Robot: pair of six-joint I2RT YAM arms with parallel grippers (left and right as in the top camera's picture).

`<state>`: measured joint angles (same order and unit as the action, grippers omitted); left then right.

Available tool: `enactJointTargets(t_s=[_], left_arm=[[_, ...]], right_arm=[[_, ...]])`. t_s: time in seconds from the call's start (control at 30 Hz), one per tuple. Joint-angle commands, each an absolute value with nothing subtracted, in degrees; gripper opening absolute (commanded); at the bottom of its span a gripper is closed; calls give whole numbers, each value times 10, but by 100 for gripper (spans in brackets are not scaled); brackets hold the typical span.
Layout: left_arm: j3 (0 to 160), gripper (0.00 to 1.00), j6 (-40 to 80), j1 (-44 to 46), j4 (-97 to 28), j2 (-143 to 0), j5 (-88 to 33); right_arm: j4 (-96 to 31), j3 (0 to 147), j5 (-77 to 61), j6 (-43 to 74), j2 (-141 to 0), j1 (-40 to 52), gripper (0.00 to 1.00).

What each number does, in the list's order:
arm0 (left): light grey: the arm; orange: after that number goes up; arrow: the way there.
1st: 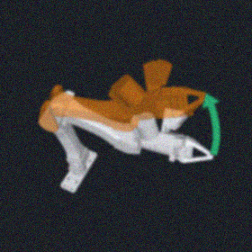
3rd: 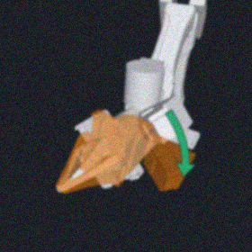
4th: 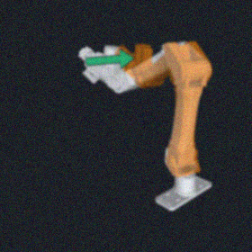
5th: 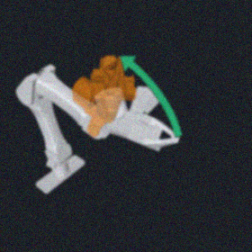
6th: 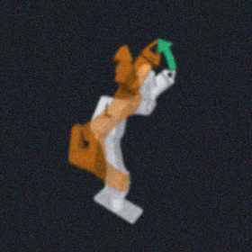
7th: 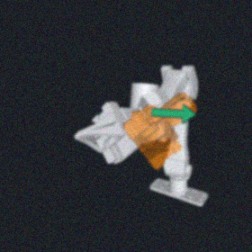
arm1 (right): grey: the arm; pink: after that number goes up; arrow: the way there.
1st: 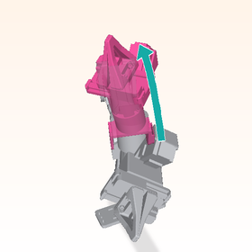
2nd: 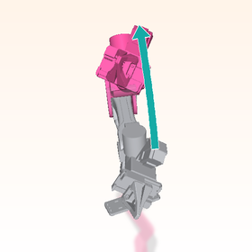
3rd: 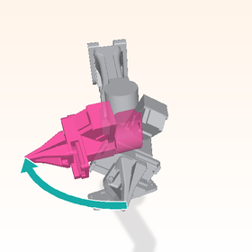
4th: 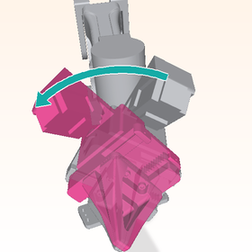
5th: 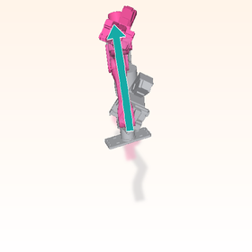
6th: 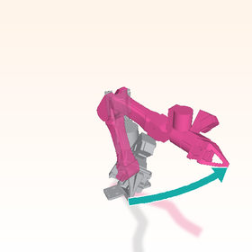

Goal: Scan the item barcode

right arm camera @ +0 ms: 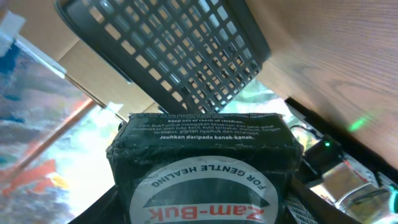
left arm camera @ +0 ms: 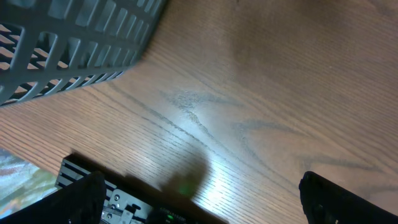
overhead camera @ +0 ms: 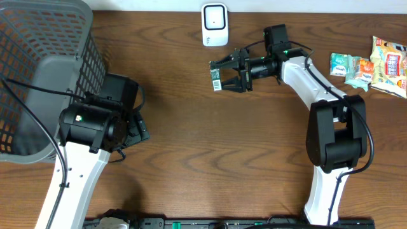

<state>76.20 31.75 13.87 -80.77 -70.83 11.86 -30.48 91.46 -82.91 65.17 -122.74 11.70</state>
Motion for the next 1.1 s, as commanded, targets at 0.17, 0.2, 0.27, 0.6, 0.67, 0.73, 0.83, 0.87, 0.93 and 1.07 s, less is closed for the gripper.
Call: enactJointTargets(t_s=[0.17, 0.2, 0.27, 0.6, 0.67, 0.73, 0.83, 0.87, 0.93, 1.07], left_arm=[[762, 98, 325, 136, -809, -707, 116], [762, 98, 325, 136, -809, -707, 116], [762, 98, 325, 136, -809, -707, 116], [762, 98, 325, 136, -809, -707, 116], [762, 98, 325, 136, -809, -707, 116], [762, 98, 325, 136, -809, -707, 116], [762, 98, 325, 136, -809, -707, 116], [762, 98, 325, 136, -809, -707, 116], [762, 98, 325, 136, -809, -707, 116], [762, 98, 325, 136, -809, -707, 116]], right_arm=[[-232, 926, -817, 824, -1221, 112, 55], [-220, 926, -813, 839, -1221, 112, 55], [-193, 926, -798, 879, -1221, 112, 55], [-110, 926, -768, 947, -1221, 113, 55], [-110, 926, -768, 947, -1221, 114, 55], [-109, 926, -768, 947, -1221, 113, 55], [-109, 926, -768, 946, -1221, 113, 55], [-110, 926, -767, 944, -1221, 113, 56], [-110, 926, -765, 941, -1221, 114, 56], [-109, 926, -765, 935, -1221, 114, 56]])
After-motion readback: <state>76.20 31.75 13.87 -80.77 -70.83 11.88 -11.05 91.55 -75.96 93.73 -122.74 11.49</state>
